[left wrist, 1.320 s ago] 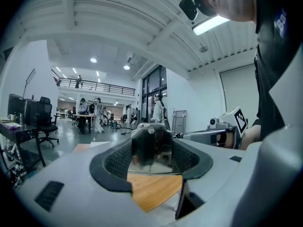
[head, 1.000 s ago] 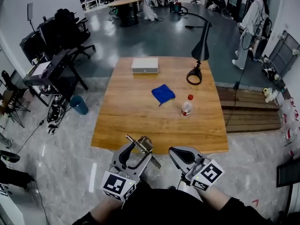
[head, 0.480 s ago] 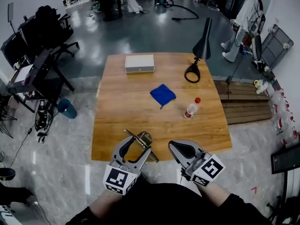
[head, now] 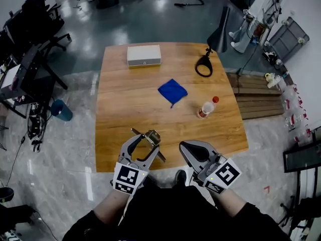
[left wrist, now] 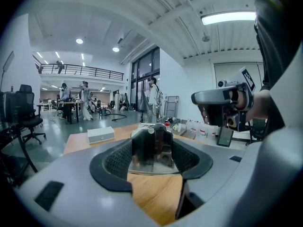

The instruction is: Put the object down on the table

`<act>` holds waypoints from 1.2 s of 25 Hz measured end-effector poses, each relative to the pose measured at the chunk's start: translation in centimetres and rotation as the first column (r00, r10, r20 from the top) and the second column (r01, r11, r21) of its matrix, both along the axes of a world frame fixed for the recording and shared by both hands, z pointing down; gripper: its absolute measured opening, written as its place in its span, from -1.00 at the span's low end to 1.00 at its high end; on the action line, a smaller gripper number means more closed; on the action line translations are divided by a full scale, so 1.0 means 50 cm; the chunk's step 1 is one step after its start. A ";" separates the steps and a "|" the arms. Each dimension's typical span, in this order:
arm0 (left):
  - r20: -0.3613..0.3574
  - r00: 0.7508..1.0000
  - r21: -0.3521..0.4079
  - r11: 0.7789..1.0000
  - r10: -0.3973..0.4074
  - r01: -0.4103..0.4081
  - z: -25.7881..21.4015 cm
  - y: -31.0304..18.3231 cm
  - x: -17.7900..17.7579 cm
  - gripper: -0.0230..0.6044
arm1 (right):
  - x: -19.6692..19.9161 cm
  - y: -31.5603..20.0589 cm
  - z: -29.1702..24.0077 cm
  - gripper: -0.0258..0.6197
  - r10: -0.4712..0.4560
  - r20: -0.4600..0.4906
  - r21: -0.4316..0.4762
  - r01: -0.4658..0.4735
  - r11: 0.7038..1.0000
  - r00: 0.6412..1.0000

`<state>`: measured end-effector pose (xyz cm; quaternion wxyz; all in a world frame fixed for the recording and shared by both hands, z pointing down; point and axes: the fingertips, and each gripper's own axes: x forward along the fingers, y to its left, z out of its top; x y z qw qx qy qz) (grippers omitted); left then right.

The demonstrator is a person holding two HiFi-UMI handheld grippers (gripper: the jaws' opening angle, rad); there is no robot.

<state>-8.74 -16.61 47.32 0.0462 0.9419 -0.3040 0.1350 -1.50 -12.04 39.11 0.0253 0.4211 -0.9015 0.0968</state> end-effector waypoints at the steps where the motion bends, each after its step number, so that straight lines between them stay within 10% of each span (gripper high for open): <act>1: 0.008 1.000 -0.019 1.000 0.001 0.000 0.018 -0.006 0.006 -0.06 | 0.007 -0.003 0.005 -0.91 0.002 -0.001 -0.006 -0.002 1.000 1.000; 13: 0.194 0.981 -0.164 0.985 -0.020 0.052 0.218 -0.068 0.119 -0.06 | 0.119 -0.028 0.038 -0.91 -0.053 0.013 -0.050 0.053 0.997 0.999; 30: 0.480 0.869 -0.303 0.952 0.121 0.035 0.490 -0.114 0.214 -0.06 | 0.254 -0.009 0.079 -0.91 -0.021 -0.002 -0.097 0.020 0.995 1.000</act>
